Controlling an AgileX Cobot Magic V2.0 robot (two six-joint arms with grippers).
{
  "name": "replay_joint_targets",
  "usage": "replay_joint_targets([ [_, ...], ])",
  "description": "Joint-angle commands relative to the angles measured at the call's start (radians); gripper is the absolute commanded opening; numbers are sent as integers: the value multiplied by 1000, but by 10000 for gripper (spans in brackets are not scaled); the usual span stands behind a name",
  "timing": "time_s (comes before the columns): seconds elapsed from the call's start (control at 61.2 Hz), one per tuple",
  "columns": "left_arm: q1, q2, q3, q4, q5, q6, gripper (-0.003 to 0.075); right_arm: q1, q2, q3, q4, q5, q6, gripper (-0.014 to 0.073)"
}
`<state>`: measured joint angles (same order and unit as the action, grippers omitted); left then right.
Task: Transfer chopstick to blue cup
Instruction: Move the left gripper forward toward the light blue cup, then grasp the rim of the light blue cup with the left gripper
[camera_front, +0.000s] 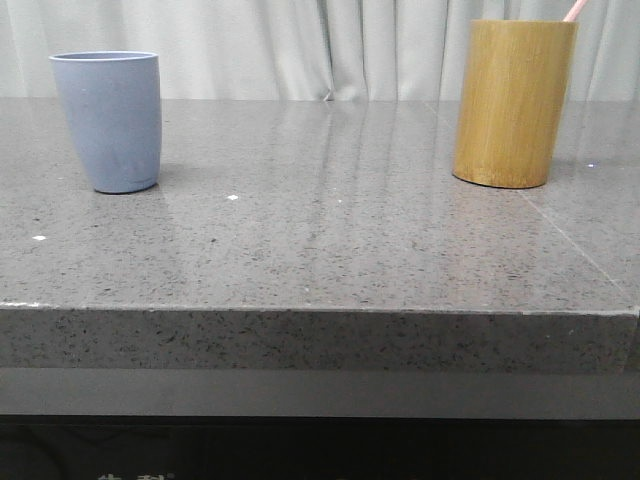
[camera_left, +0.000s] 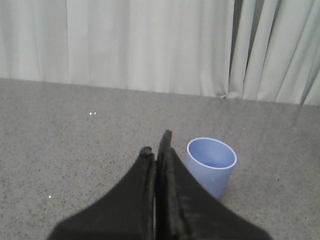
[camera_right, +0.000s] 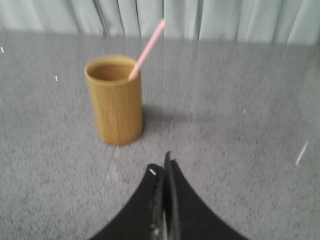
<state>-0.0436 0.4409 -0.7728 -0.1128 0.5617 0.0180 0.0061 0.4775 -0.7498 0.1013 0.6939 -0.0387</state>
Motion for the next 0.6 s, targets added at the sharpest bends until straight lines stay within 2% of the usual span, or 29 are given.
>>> replay_joint_targets([
  [0.0, -5, 43, -19, -16, -76, -2, -19, -4, 50, -33, 10, -43, -3, -67],
  [0.229, -5, 115, 7, -26, -74, -2, -18, -4, 113, -33, 12, 13, -4, -60],
  [0.294, -5, 131, 7, -26, -77, -2, -1, -4, 116, -33, 12, 16, -13, -4],
  [0.392, -5, 156, 7, -26, -92, -2, 141, -4, 117, -33, 13, 28, -28, 174],
  [0.441, -5, 170, 7, -26, -101, -2, 254, -4, 117, -33, 13, 38, -30, 288],
  [0.458, -5, 176, 7, -26, -106, -2, 323, -4, 117, -33, 13, 44, -31, 353],
  [0.507, -5, 197, 7, -26, -119, -2, 455, -4, 117, -33, 13, 55, -30, 468],
  [0.589, -5, 234, -10, -26, -115, 0, 526, -4, 117, -33, 13, 66, -30, 560],
])
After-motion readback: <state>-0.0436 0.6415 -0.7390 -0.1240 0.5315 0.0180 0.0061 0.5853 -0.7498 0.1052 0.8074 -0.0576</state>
